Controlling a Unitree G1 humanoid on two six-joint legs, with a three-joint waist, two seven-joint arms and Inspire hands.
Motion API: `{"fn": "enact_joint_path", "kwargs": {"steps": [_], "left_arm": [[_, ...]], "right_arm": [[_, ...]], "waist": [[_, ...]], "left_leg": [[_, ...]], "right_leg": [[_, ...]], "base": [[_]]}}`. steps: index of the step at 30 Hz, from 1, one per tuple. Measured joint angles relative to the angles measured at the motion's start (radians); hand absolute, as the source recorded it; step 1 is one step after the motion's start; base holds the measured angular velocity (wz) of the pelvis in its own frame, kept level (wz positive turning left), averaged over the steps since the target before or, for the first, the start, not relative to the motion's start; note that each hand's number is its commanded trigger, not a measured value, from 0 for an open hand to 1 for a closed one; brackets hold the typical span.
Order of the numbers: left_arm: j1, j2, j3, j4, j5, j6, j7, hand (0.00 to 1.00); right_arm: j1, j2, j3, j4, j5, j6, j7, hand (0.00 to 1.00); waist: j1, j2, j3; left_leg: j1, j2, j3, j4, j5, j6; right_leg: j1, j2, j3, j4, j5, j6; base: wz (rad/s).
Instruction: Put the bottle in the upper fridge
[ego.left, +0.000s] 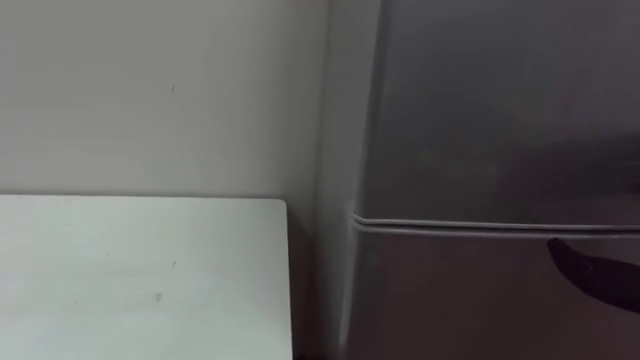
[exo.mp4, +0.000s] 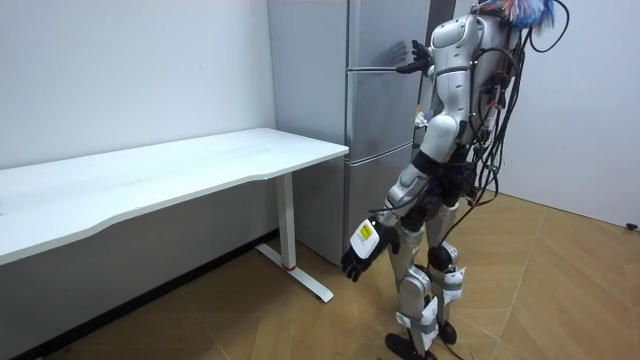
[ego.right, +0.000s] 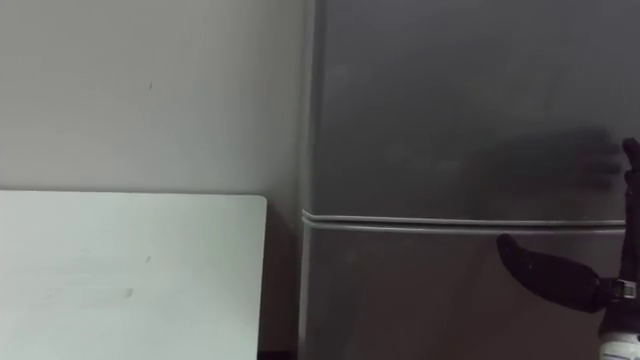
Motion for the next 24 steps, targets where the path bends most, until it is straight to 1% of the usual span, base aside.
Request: {"fn": "enact_joint_path", "kwargs": {"steps": [2,4,6,8,10,13,15,17,19,21,22,24], "left_arm": [[0.011,-0.001,0.02,-0.015,-0.001,-0.006,0.0,0.0],[0.037,-0.006,0.031,-0.026,-0.001,-0.012,0.001,0.0],[0.043,-0.01,0.041,-0.026,-0.001,-0.013,0.002,0.0],[0.045,-0.01,0.045,-0.026,-0.001,-0.016,0.01,0.0],[0.053,-0.012,0.049,-0.025,-0.006,-0.017,0.031,0.0],[0.048,-0.017,0.051,-0.024,-0.006,-0.016,0.052,0.0],[0.047,-0.021,0.051,-0.024,-0.009,-0.015,0.071,0.0],[0.044,-0.023,0.051,-0.024,-0.024,-0.015,0.076,0.0],[0.039,-0.028,0.05,-0.023,-0.024,-0.015,0.076,0.0],[0.036,-0.033,0.05,-0.022,-0.024,-0.015,0.076,0.0],[0.033,-0.034,0.049,-0.02,-0.024,-0.015,0.077,0.0],[0.027,-0.036,0.048,-0.019,-0.025,-0.015,0.077,0.0]], "right_arm": [[0.001,0.0,-0.043,-0.002,0.038,0.0,-0.016,0.0],[0.001,0.0,-0.086,-0.008,0.083,-0.001,-0.044,0.0],[0.01,0.0,-0.108,-0.008,0.103,-0.003,-0.072,0.0],[0.035,0.0,-0.121,-0.009,0.121,-0.003,-0.099,0.0],[0.084,0.0,-0.123,-0.009,0.171,-0.003,-0.125,0.0],[0.145,0.003,-0.122,-0.004,0.254,-0.003,-0.159,0.0],[0.183,0.006,-0.121,0.003,0.312,-0.002,-0.183,0.0],[0.212,0.021,-0.121,0.008,0.352,-0.002,-0.204,0.0],[0.238,0.051,-0.121,0.03,0.359,-0.002,-0.236,0.0],[0.243,0.06,-0.121,0.069,0.359,-0.002,-0.257,0.0],[0.247,0.07,-0.12,0.1,0.358,-0.002,-0.271,0.0],[0.26,0.085,-0.119,0.138,0.356,-0.002,-0.286,0.0]], "waist": [[-0.011,0.003,-0.0051],[-0.019,0.014,-0.0076],[-0.027,0.022,-0.0089],[-0.031,0.025,-0.0067],[-0.035,0.024,-0.0028],[-0.036,0.03,-0.0001],[-0.033,0.031,-0.0002],[-0.041,0.031,-0.0002],[-0.043,0.031,0.0002],[-0.044,0.033,0.0013],[-0.045,0.036,0.003],[-0.045,0.037,0.0029]], "left_leg": [[-0.005,-0.001,-0.006,-0.002,0.0,0.0],[-0.005,-0.001,-0.007,-0.004,0.0,0.0],[-0.004,-0.001,-0.007,-0.006,0.0,0.0],[0.004,0.0,-0.007,-0.009,0.0,0.0],[0.01,0.0,-0.007,-0.02,0.0,-0.001],[0.01,-0.003,-0.006,-0.025,-0.001,-0.001],[0.01,-0.005,-0.005,-0.025,-0.001,0.0],[0.009,-0.005,-0.004,-0.02,0.0,0.0],[0.01,-0.005,-0.004,-0.018,0.0,0.0],[0.01,-0.005,-0.001,-0.018,0.0,0.0],[0.009,-0.005,-0.001,-0.018,0.0,0.0],[0.006,-0.005,0.001,-0.019,-0.001,0.0]], "right_leg": [[0.001,0.001,-0.002,-0.009,0.001,0.001],[0.001,0.001,-0.004,-0.01,0.001,0.001],[0.003,0.001,-0.005,-0.008,0.001,0.001],[0.002,0.002,-0.005,-0.008,0.001,0.001],[0.01,0.003,-0.003,-0.01,0.0,0.002],[0.008,0.001,0.007,-0.011,-0.003,0.003],[0.005,0.001,0.011,-0.011,-0.005,0.005],[0.002,-0.001,0.011,-0.011,-0.007,0.005],[0.002,0.0,0.014,-0.01,-0.007,0.005],[0.001,0.001,0.021,-0.01,-0.007,0.005],[-0.001,0.001,0.022,-0.009,-0.007,0.005],[-0.004,0.002,0.024,-0.009,-0.007,0.005]], "base": [[0.07],[0.02],[0.0],[0.0],[0.0],[0.0],[-0.02],[0.0],[-0.03],[-0.05],[0.0],[0.0]]}}
